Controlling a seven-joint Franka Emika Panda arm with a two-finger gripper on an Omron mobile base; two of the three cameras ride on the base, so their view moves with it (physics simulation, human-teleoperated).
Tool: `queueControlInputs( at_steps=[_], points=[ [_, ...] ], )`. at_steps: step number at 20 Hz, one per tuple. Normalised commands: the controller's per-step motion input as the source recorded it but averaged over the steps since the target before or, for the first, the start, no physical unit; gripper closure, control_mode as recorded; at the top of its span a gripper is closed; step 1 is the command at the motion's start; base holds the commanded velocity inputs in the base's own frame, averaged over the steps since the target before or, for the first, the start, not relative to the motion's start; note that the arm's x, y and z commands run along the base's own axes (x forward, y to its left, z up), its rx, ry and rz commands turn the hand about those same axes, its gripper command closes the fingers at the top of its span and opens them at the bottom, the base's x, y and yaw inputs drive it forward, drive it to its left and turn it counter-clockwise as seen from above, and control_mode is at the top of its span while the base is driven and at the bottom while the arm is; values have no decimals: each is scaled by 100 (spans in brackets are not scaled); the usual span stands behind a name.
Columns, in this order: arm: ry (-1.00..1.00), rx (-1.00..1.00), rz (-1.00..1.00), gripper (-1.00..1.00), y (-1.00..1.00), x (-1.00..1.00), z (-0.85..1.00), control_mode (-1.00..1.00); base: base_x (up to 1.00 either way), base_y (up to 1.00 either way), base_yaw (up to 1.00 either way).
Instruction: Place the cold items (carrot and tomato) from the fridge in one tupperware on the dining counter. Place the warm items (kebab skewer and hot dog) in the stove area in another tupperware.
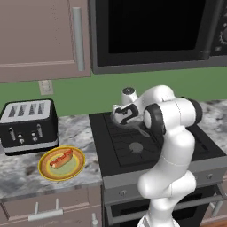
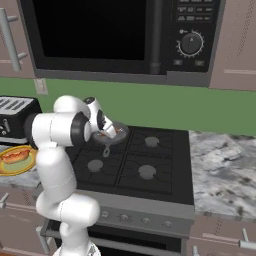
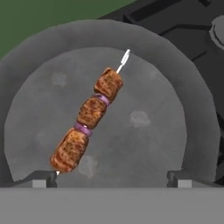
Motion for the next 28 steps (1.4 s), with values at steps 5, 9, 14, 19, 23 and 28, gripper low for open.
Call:
queueControlInputs(
  at_steps=[5, 9, 14, 19, 23, 28],
  points=[
    [0, 0, 0, -100, 0, 17, -17, -100, 0, 0, 0],
    [0, 0, -1, -100, 1, 20, -15, -100, 0, 0, 0],
    [3, 0, -1, -100, 6, 23, -13, -100, 0, 0, 0],
    [2, 0, 0, -100, 2, 17, -17, -100, 0, 0, 0],
    [3, 0, 0, -100, 0, 11, -21, -100, 0, 0, 0],
    [7, 0, 0, -100, 0, 7, -25, -100, 0, 0, 0]
  ],
)
